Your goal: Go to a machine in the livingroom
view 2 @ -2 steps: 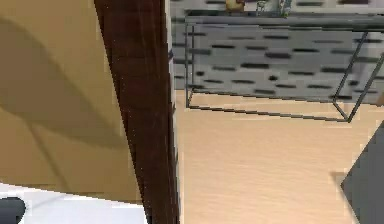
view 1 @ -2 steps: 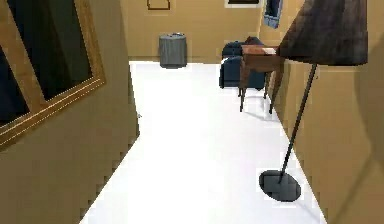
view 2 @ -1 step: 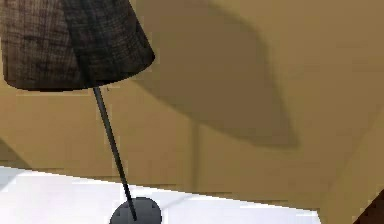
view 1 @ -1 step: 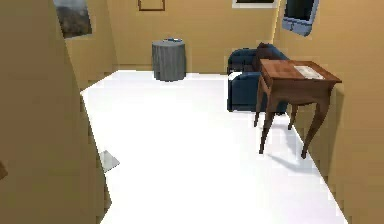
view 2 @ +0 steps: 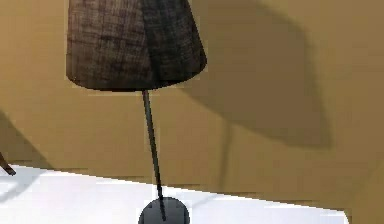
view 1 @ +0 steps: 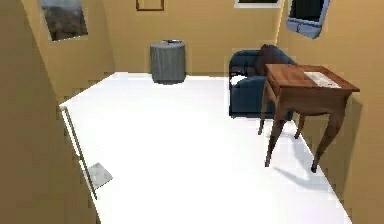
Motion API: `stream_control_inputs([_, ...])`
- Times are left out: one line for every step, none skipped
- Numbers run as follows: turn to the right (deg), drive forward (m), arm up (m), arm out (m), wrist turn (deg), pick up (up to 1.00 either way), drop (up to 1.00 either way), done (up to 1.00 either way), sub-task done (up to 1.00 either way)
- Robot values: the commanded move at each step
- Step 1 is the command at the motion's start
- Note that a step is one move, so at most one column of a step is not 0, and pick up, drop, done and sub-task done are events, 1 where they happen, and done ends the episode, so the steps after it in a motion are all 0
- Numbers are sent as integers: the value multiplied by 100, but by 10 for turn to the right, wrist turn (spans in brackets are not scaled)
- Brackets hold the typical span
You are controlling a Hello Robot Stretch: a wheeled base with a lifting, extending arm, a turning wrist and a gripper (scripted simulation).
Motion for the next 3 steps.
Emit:
stream_control_inputs([30,0,0,0,0,0,0,0,0])
stream_control_inputs([0,100,0,0,0,0,0,0,0])
stream_control_inputs([0,100,0,0,0,0,0,0,0])
